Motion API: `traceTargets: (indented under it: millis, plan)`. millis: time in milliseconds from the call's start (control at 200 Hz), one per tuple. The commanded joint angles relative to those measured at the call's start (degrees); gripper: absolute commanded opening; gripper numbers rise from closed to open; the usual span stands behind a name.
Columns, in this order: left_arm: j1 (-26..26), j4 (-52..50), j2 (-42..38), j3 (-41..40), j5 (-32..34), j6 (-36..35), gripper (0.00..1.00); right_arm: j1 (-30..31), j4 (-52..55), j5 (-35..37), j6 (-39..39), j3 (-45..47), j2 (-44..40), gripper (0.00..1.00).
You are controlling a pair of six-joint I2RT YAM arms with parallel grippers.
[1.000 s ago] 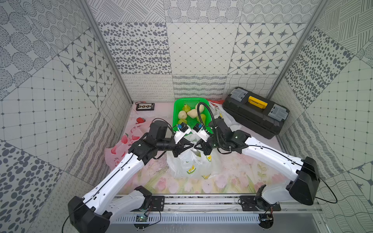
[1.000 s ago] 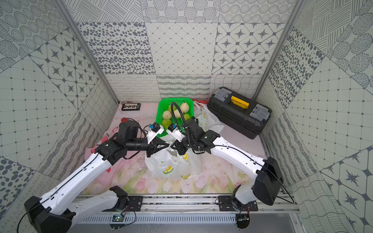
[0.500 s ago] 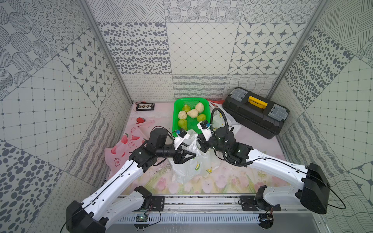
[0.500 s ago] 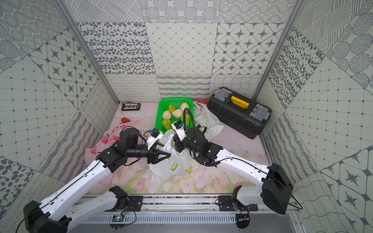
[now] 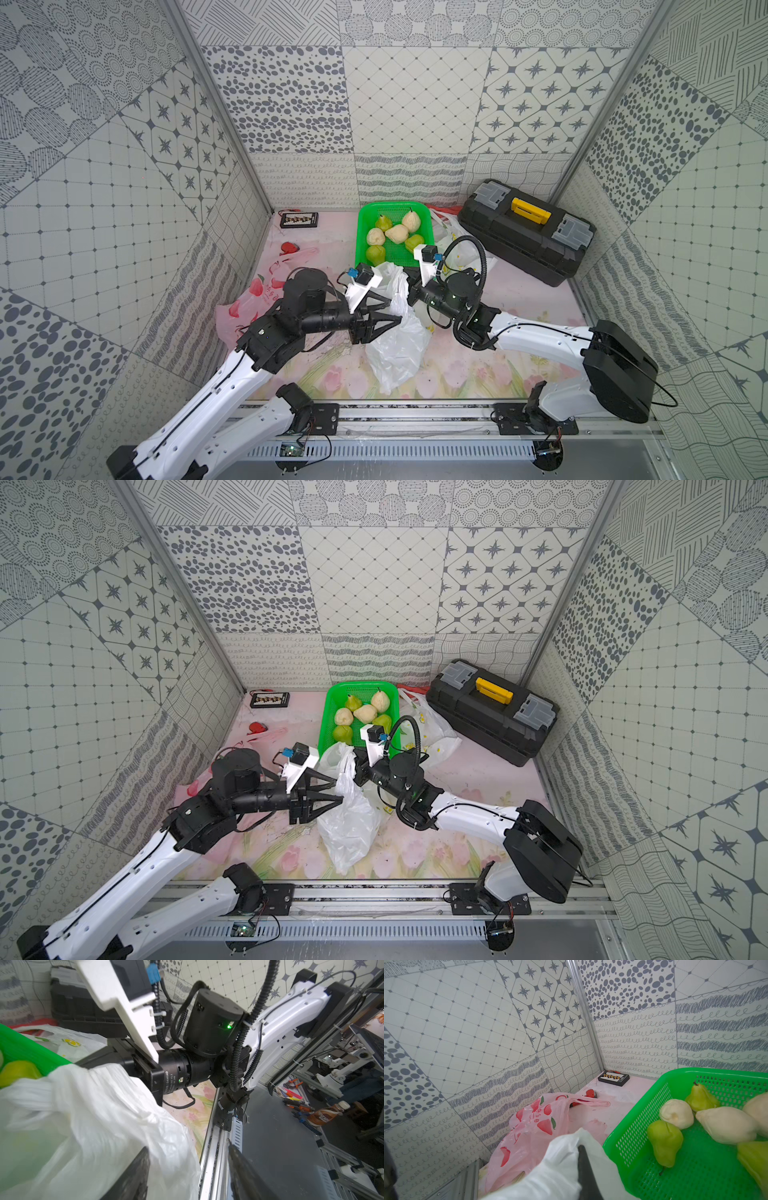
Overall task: Place the pears into plastic bags & tie knots
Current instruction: Tie the plastic bag at the center of the board.
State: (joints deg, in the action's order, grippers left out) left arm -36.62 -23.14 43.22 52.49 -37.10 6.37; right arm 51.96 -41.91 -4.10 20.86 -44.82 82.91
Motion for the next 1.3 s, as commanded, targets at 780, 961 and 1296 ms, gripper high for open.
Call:
traceTargets:
  millis: [780, 961, 1296]
  plan:
    - [8.21, 6.62, -1.57, -9.19, 7.76, 10.17, 0.34, -1.38, -13.04, -11.22, 18.88, -1.16, 5.15, 0.00]
    - [13.29, -2.33, -0.08, -0.12, 3.75, 11.53, 0.29, -1.78, -13.84, -11.48, 19.77, -0.97, 5.42, 0.00]
    - [14.02, 3.69, 10.49, 2.15, -3.85, 18.92, 0.43, -1.78, -13.17, -12.13, 19.48, -0.88, 5.03, 0.00]
